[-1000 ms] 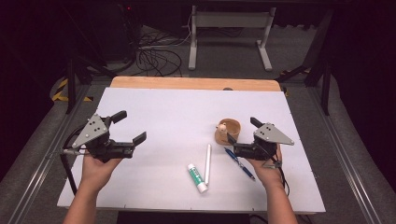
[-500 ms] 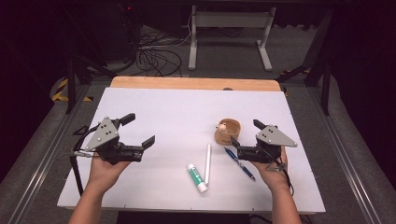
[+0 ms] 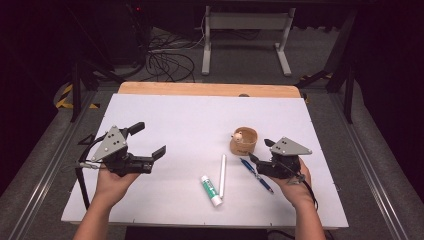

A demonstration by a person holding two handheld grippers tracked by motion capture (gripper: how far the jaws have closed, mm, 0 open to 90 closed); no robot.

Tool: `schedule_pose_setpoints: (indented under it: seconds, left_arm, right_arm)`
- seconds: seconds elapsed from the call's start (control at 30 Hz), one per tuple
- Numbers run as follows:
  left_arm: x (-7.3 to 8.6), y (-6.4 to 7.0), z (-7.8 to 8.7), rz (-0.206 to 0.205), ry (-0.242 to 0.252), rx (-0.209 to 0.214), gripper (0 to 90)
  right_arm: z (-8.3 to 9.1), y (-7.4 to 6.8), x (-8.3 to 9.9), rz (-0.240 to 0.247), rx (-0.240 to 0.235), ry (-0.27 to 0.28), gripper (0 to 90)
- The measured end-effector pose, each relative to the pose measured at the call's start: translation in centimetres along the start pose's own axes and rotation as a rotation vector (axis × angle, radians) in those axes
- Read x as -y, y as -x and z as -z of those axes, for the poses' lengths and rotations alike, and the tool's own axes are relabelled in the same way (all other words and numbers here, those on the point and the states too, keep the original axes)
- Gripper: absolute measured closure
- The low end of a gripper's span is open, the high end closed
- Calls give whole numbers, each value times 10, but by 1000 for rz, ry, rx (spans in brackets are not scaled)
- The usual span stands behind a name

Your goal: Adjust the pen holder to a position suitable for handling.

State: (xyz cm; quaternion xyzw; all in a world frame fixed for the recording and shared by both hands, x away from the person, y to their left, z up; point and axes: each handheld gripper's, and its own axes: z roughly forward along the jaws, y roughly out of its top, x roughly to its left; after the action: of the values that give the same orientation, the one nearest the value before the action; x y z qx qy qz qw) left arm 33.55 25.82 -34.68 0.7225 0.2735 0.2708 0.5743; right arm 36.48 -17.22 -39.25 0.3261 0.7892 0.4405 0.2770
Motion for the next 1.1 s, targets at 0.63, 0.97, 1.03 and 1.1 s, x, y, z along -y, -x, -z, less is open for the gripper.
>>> schedule_pose_setpoints:
  seconds: [0.63,0.97,1.03,1.1]
  left_arm:
    - [-1,0,2,2,11,-1,39]
    - [-1,-1,1,23,25,6,40]
    - [-1,-3,3,28,28,8,40]
    - [-1,-3,4,34,36,10,40]
  right_arm:
    - [-37,-50,-8,-127,42,-23,464]
    - [-51,-67,-8,-247,145,-23,564]
    - [-53,-70,-8,-276,166,-30,578]
    - [-56,-72,-8,-294,179,-35,593]
